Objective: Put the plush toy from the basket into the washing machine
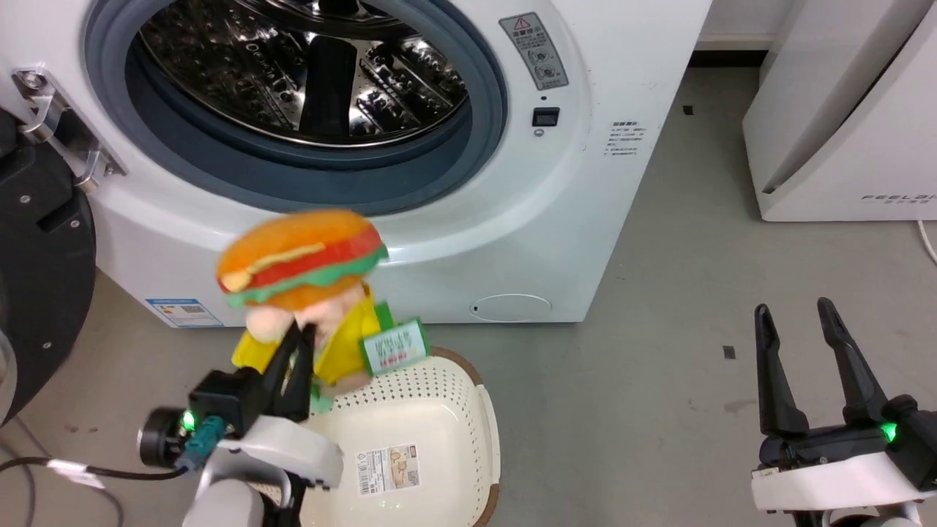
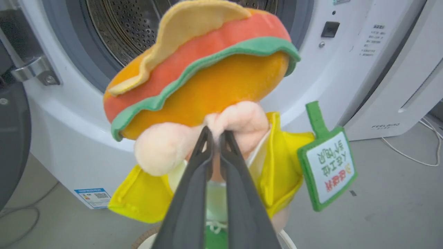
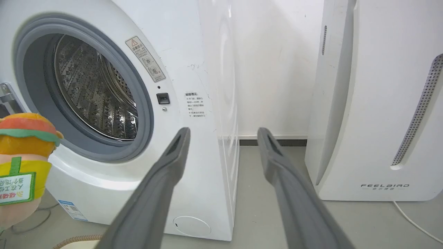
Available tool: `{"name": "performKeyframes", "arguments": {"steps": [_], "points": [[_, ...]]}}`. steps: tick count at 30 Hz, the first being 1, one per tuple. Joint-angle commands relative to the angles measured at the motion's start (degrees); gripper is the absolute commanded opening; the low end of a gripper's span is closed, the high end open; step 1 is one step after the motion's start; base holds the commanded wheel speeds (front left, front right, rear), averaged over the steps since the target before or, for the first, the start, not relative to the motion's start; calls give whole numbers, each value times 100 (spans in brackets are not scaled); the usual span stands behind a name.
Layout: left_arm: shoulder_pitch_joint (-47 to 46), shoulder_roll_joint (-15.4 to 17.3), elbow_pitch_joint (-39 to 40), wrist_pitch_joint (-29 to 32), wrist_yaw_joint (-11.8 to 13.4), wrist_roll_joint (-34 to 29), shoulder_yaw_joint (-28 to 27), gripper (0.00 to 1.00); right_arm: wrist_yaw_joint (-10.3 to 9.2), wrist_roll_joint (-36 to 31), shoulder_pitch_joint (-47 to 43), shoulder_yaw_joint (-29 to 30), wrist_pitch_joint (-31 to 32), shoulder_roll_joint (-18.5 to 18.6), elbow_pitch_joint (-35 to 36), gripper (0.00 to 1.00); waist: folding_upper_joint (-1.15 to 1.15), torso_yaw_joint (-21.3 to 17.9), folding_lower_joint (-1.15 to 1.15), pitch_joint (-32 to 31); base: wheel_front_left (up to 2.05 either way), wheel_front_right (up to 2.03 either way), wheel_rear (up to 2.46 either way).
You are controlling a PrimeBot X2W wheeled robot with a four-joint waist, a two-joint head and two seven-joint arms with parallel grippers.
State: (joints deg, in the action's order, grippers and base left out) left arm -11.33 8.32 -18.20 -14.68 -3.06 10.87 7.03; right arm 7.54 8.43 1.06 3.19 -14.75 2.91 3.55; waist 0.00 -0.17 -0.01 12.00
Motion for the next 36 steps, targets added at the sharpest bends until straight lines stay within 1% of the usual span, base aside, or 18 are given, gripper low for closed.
{"name": "performKeyframes", "arguments": {"steps": [1,5,9,12,15,18,23,26,28,29,32,36], "points": [[31,-11,182,-31,38,-47,-62,0,-5,34,-89,-8,-25,-3,10,100,0,-26,1,10,0,0,0],[-98,21,587,-31,-22,-121,-166,0,-5,46,-57,-12,-25,-3,64,100,0,-124,1,155,0,0,0],[-575,223,614,-19,-86,-144,-257,0,-5,65,40,-46,-25,-3,109,100,0,-306,1,459,0,0,0],[-1151,479,550,177,-146,-145,-330,0,-5,106,135,-75,-25,-3,141,100,0,-486,1,772,0,0,0],[-1805,737,481,578,-218,-119,-356,0,-5,164,232,-87,-25,-3,172,100,0,-665,1,1128,0,0,0],[-2487,1074,298,1066,-308,-90,-332,0,-5,236,348,-121,-25,-3,193,100,0,-852,1,1496,0,0,0],[-3688,1822,-164,1624,-407,-61,-242,0,-5,426,588,-217,-25,-3,214,100,0,-1213,1,2138,0,0,0],[-4383,2166,-489,1868,-432,19,-41,0,-5,528,669,-235,-25,-3,222,100,0,-1336,1,2427,0,0,0],[-4851,2429,-679,1998,-438,39,249,0,-5,577,733,-276,-25,-3,237,100,0,-1402,1,2627,0,0,0],[-5294,2624,-902,2091,-440,170,486,0,-5,628,793,-317,-25,-3,256,100,0,-1464,1,2782,0,0,0],[-5921,2840,-1253,2203,-441,320,779,0,-5,699,867,-368,-25,-3,281,100,0,-1537,1,2994,0,0,0],[-6575,3050,-1639,2278,-441,457,1318,0,-5,780,965,-450,-25,-3,328,100,0,-1625,1,3230,0,0,0]]}}
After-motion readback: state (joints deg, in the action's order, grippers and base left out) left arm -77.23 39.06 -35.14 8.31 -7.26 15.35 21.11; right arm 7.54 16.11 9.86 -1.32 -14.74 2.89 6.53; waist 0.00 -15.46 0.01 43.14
